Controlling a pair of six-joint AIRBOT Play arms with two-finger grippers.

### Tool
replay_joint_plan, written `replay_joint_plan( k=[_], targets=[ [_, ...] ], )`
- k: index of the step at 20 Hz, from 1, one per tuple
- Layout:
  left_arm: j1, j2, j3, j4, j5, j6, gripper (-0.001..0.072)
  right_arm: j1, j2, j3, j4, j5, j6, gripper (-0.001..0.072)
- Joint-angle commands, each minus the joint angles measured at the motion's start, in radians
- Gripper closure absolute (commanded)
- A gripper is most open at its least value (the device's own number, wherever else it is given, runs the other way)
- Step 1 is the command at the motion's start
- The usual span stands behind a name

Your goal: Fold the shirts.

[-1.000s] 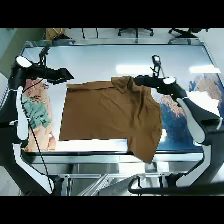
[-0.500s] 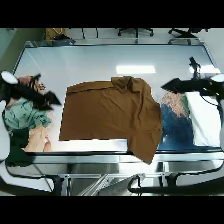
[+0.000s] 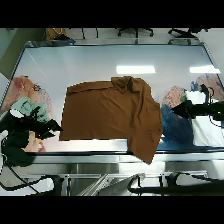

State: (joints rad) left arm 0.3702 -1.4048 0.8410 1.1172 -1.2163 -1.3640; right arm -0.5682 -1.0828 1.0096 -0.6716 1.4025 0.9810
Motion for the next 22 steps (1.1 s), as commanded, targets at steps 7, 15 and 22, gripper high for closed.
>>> replay_joint_plan(
  k=[7, 15, 22],
  targets=[
    [-0.088, -0.249, 0.127, -0.242, -0.108, 0.163, 0.0118, -0.01, 0.009, -0.165, -0.126, -0.076, 0.053, 0.0314],
    [-0.077, -0.264, 0.148, -0.195, -0.133, 0.171, 0.0691, 0.051, -0.024, -0.291, -0.14, -0.154, 0.047, 0.0266],
    [-0.08, -0.264, 0.148, -0.195, -0.122, 0.17, 0.0689, 0.211, -0.09, -0.289, -0.035, -0.276, -0.027, 0.0507]
  ],
)
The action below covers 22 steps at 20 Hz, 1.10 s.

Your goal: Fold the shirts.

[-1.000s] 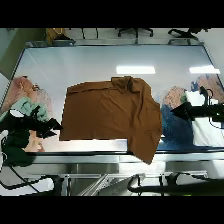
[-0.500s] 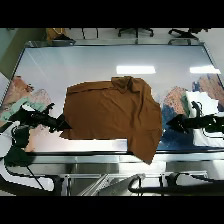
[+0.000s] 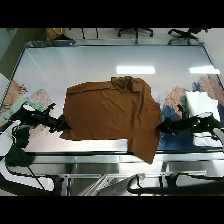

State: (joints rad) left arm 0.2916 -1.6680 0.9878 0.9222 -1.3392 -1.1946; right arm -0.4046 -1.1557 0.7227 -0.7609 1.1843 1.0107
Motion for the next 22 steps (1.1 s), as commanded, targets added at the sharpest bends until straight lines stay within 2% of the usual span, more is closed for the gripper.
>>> replay_joint_plan(
  k=[1, 2, 3, 7, 9, 11, 13, 17, 20, 22],
  targets=[
    [-0.001, 0.0, 0.002, -0.001, -0.014, 0.001, 0.0689, 0.045, -0.013, 0.011, 0.108, -0.041, -0.09, 0.0595],
    [0.0, -0.001, 0.011, 0.0, -0.029, 0.001, 0.069, 0.044, -0.003, 0.032, 0.133, -0.022, -0.105, 0.0674],
    [0.0, 0.0, 0.032, -0.004, -0.047, 0.001, 0.069, 0.044, 0.019, 0.067, 0.136, 0.0, -0.106, 0.0693],
    [-0.016, 0.135, 0.192, -0.03, -0.17, 0.002, 0.0694, 0.034, 0.174, 0.303, 0.2, 0.073, -0.106, 0.0694],
    [-0.016, 0.275, 0.301, -0.151, -0.193, 0.001, 0.0694, 0.02, 0.278, 0.486, 0.228, 0.066, -0.117, 0.0695],
    [-0.014, 0.41, 0.448, -0.318, -0.206, 0.001, 0.0694, 0.005, 0.378, 0.674, 0.227, 0.015, -0.119, 0.0695],
    [-0.015, 0.532, 0.625, -0.404, -0.177, 0.0, 0.0694, -0.001, 0.469, 0.839, 0.214, -0.08, -0.15, 0.0695],
    [0.015, 0.682, 0.937, -0.395, -0.084, -0.059, 0.0694, -0.001, 0.575, 1.065, 0.119, -0.283, -0.166, 0.0695],
    [0.137, 0.732, 1.067, -0.394, -0.076, -0.085, 0.0694, -0.001, 0.571, 1.168, 0.063, -0.295, -0.167, 0.0695],
    [0.252, 0.739, 1.077, -0.405, -0.081, -0.099, 0.0694, -0.001, 0.556, 1.179, 0.061, -0.293, -0.166, 0.0695]
  ],
)
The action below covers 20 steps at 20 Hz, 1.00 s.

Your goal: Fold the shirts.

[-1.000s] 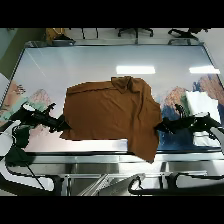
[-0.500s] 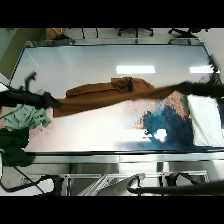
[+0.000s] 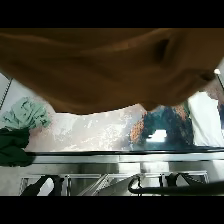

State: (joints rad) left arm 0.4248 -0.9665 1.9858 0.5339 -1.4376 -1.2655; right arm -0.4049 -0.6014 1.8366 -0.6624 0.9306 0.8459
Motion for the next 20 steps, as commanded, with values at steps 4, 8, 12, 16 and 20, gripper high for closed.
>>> replay_joint_plan(
  k=[4, 8, 12, 16, 20],
  targets=[
    [0.167, -0.029, -0.13, -0.145, -0.074, 0.0, 0.0693, 0.0, -0.151, 0.052, 0.027, 0.13, 0.048, 0.0695],
    [-0.084, -0.245, -0.366, -0.008, 0.0, 0.121, 0.0692, 0.097, -0.448, -0.104, 0.097, 0.227, 0.012, 0.0694],
    [-0.233, -0.613, -0.431, 0.233, 0.142, 0.136, 0.0692, 0.202, -0.824, -0.181, 0.057, 0.146, -0.002, 0.0695],
    [-0.251, -0.998, -0.238, 0.258, 0.109, 0.124, 0.0692, 0.211, -1.021, -0.179, 0.061, 0.027, 0.017, 0.0695],
    [-0.22, -1.151, -0.046, 0.26, 0.103, 0.085, 0.0693, 0.186, -1.034, -0.179, 0.036, 0.033, 0.014, 0.0695]
  ],
)
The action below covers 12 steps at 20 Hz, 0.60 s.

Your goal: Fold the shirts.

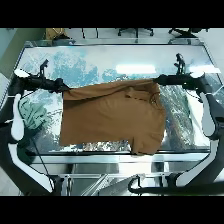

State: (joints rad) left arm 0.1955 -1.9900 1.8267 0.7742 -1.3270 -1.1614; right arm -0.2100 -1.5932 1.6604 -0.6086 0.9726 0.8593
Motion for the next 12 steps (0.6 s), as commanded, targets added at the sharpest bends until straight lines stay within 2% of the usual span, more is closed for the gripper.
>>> replay_joint_plan(
  k=[1, 6, 9, 12],
  targets=[
    [0.01, -0.143, 0.142, 0.02, -0.019, -0.02, 0.0693, -0.013, -0.04, -0.003, -0.027, 0.033, 0.001, 0.0695],
    [0.0, -0.146, 0.163, 0.021, -0.058, 0.021, 0.0692, -0.008, -0.033, -0.013, -0.192, 0.192, 0.101, 0.0695],
    [0.001, -0.146, 0.163, 0.028, -0.083, 0.04, 0.0692, -0.006, -0.018, -0.06, -0.227, 0.198, 0.118, 0.0695],
    [0.006, -0.146, 0.163, 0.119, -0.087, 0.031, 0.0692, 0.007, -0.018, -0.072, -0.28, 0.183, 0.137, 0.0695]
  ],
)
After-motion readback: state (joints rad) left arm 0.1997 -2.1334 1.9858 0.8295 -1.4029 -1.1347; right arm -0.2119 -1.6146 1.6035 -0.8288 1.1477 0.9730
